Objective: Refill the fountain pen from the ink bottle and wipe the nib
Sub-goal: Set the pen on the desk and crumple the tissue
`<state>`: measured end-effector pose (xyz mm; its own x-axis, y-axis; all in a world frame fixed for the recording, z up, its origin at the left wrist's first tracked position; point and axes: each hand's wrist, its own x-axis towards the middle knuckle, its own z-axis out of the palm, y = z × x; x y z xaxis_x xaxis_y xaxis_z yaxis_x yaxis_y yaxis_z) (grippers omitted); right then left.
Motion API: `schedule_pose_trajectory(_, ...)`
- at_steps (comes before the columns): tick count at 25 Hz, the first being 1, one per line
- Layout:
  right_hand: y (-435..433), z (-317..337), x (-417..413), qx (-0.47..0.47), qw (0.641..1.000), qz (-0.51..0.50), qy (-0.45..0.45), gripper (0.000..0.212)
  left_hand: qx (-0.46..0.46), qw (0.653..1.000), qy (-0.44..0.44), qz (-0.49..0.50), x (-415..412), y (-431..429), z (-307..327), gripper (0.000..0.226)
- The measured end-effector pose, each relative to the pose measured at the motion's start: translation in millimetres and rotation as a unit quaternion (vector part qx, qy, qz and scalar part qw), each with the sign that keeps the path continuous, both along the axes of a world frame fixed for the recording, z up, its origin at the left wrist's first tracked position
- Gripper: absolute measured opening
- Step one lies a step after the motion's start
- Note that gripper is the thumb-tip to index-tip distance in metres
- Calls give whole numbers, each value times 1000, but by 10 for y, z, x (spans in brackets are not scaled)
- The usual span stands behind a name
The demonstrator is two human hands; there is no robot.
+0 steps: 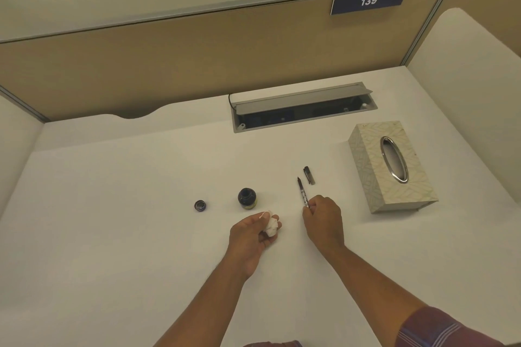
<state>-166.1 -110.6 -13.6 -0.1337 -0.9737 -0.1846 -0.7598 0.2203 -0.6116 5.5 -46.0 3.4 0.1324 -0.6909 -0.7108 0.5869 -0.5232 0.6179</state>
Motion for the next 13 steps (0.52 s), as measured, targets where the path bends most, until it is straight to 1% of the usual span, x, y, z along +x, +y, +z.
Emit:
schedule_pose_trajectory(2,-5,-21,2,0,1000,-1,4,9,5,1000,2,-4,-10,-6,-38,12)
schedule_pose_trajectory(5,-8,-31,11,2,1000,-2,19,12,1,1000,-1,-12,-32,-17,-91,15)
schedule_pose_trajectory(8,-8,-12,25,7,999,-9,32,12,-4,1000,-9,0,-45,-31,-107,16)
schedule_pose_trajectory(13,1,34,10,17,999,-8,35,17,-1,1000,-12,1,-42,-41,-67,21)
